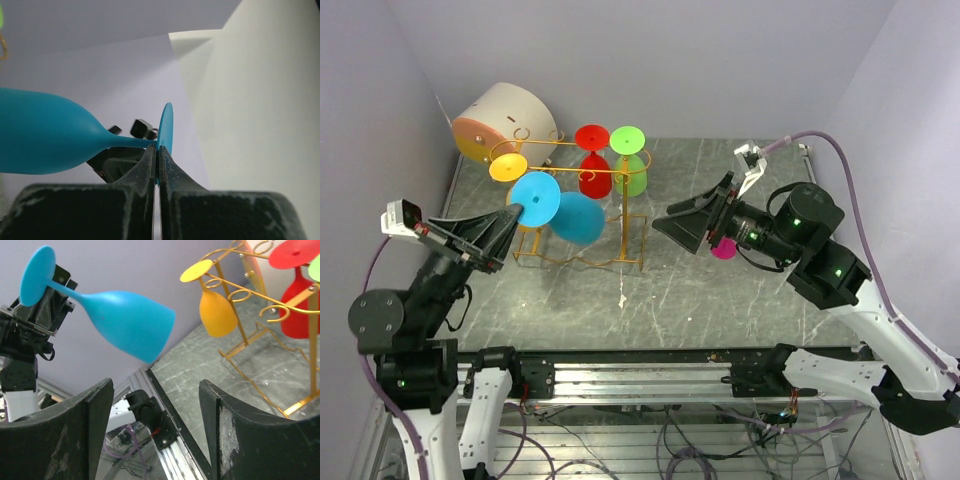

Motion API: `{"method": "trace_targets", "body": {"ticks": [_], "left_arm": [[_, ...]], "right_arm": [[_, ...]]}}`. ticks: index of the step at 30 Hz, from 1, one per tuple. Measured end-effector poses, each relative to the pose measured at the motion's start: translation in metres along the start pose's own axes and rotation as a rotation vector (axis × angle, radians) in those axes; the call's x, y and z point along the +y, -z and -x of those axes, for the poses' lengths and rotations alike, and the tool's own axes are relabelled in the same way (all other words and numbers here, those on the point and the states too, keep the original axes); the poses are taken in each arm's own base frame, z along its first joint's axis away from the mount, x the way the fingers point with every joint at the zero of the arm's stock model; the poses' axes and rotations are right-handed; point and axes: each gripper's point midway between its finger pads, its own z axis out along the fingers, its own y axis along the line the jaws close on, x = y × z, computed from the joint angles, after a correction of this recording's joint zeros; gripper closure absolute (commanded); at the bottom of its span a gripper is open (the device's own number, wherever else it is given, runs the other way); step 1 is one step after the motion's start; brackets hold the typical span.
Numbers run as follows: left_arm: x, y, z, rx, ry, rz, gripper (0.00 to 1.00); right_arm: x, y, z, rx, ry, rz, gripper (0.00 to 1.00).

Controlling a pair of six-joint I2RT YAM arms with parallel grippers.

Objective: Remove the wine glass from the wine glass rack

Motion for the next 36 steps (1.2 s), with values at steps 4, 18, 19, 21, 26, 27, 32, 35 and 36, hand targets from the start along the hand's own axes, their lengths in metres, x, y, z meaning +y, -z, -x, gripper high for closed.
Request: {"method": "trace_targets", "body": {"ticks": [4, 18, 19, 21, 26, 27, 32, 35, 36], "left_arm": [[-0.032, 0.017, -0.016, 0.015, 0.004, -0.072, 0.93], [-0.070, 0.055, -0.041, 0.020, 0.044, -0.196, 0.93], [-0.070, 0.055, -0.041, 0.020, 0.045, -0.195, 0.93], [-0.069, 0.055, -0.040, 0.015, 0.048, -0.192, 0.93], [-0.065, 0.053, -0.037, 0.002, 0.058, -0.183, 0.93], [-0.064, 0.053, -0.037, -0.001, 0.059, -0.182, 0.93], [-0.064, 0.051, -0.036, -0.012, 0.060, -0.180, 0.93], [-0.064, 0.051, -0.035, -0.014, 0.058, -0.179, 0.93], [-0.064, 0.051, -0.035, -0.014, 0.058, -0.179, 0.93]], "right_arm": [[0.011, -0.006, -0.002, -0.023, -0.027, 0.089, 0.29], [0.072, -0.028, -0.017, 0.009, -0.166, 0.584, 0.31], [0.076, -0.027, -0.015, 0.007, -0.171, 0.611, 0.31], [0.082, -0.025, -0.013, 0.010, -0.181, 0.656, 0.31], [0.090, -0.023, -0.012, 0.016, -0.195, 0.729, 0.31], [0.091, -0.023, -0.012, 0.019, -0.197, 0.734, 0.32], [0.088, -0.028, -0.017, 0.033, -0.205, 0.733, 0.32], [0.087, -0.029, -0.017, 0.034, -0.204, 0.731, 0.32], [0.087, -0.029, -0.017, 0.034, -0.204, 0.732, 0.32]]}}
